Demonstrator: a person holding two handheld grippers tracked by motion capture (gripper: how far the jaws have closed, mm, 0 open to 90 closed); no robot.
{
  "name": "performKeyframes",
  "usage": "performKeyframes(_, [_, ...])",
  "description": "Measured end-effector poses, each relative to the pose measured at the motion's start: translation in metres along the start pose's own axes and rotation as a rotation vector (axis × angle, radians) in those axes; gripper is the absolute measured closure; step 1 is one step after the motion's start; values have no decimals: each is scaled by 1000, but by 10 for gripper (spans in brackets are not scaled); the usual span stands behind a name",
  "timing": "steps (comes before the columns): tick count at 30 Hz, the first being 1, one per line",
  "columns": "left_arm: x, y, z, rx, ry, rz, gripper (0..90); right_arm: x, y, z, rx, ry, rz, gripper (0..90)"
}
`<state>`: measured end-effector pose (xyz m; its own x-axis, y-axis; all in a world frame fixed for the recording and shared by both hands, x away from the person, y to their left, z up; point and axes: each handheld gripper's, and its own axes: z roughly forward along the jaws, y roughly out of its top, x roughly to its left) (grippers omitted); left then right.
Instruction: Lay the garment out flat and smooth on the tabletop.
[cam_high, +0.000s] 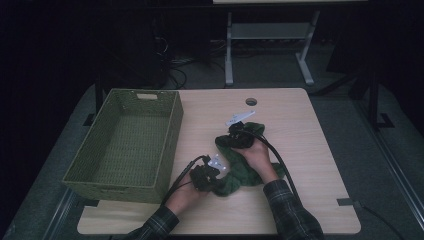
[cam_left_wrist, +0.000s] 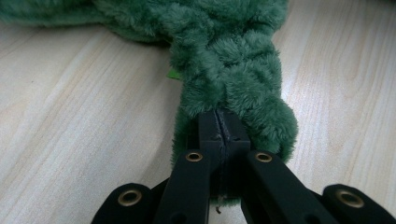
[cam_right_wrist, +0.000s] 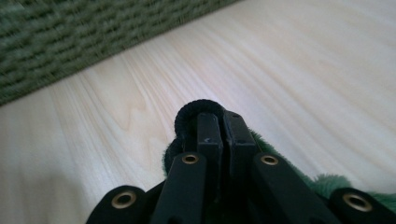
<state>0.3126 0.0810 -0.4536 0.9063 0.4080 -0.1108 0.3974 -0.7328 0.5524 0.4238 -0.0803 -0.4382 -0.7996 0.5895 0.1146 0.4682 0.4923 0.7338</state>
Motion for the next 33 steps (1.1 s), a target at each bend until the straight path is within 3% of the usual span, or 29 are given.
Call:
performKeyframes(4, [0,0,0,-2,-2,-2,895,-1,-4,6,13,-2,-2,848])
performKeyframes(6, [0,0,0,0,-2,-3,895,0,-3,-1,-11,-5,5,759])
performKeyframes(8, [0,0,0,-3,-6,-6,895,1,1,-13,-44,-11,12,694])
performKeyframes(9, [1,0,0,-4,-6,-6,895,0,2,-20,-61,-24,-9,670])
performKeyframes(15, [1,0,1,-11,6,4,895,-7,2,-67,-128,-76,-7,631])
performKeyframes(24, [0,0,1,-18,0,-17,895,-30,-30,-109,-165,-108,75,597])
performKeyframes(27, [0,0,1,-14,4,-11,895,-33,-38,-120,-179,-123,78,598])
performKeyframes(33, [0,-1,1,-13,-2,-18,895,-34,-70,-131,-147,-131,117,593])
